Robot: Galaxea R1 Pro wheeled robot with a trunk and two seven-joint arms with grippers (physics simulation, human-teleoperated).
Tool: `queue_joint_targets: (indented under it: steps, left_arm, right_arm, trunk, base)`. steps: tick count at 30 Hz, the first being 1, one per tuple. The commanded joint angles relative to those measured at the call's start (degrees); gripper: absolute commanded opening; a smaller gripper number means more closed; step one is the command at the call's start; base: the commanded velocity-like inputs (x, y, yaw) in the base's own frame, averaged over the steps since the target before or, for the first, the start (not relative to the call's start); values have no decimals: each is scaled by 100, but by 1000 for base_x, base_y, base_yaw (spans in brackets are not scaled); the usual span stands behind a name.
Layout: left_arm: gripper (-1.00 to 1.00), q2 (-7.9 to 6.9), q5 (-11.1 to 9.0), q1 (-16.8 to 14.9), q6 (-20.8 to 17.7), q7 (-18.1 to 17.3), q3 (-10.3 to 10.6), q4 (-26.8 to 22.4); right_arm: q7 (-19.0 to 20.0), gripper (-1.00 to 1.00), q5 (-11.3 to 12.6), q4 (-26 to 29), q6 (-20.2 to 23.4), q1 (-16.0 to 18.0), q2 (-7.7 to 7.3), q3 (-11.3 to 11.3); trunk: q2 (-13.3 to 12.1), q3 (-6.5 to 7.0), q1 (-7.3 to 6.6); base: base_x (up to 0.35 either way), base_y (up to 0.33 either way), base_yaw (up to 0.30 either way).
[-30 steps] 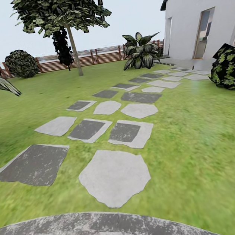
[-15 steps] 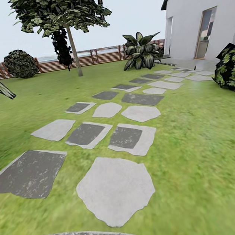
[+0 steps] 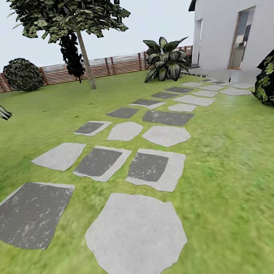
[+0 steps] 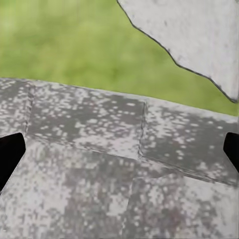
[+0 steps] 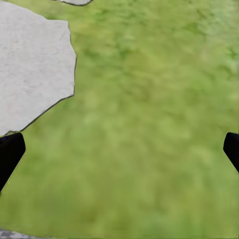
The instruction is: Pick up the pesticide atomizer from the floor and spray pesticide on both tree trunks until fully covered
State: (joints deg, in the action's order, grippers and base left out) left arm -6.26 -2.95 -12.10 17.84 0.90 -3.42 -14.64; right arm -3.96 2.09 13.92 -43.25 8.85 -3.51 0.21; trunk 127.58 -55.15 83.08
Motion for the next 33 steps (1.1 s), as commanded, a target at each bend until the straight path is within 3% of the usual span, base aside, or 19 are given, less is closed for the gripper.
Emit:
queue_joint_targets:
  steps: [1, 33]
  left_arm:
    - [100, 1, -30, -3, 18, -2, -1, 5]
    - [100, -1, -30, -3, 18, -2, -1, 2]
  right_arm:
    - [0, 100, 19, -3, -16, 3, 0, 5]
    - [0, 100, 20, -3, -16, 3, 0, 5]
  trunk:
    - [2, -5, 2]
    - [2, -5, 2]
  base:
    - [340, 0, 0]
    - [339, 0, 0]
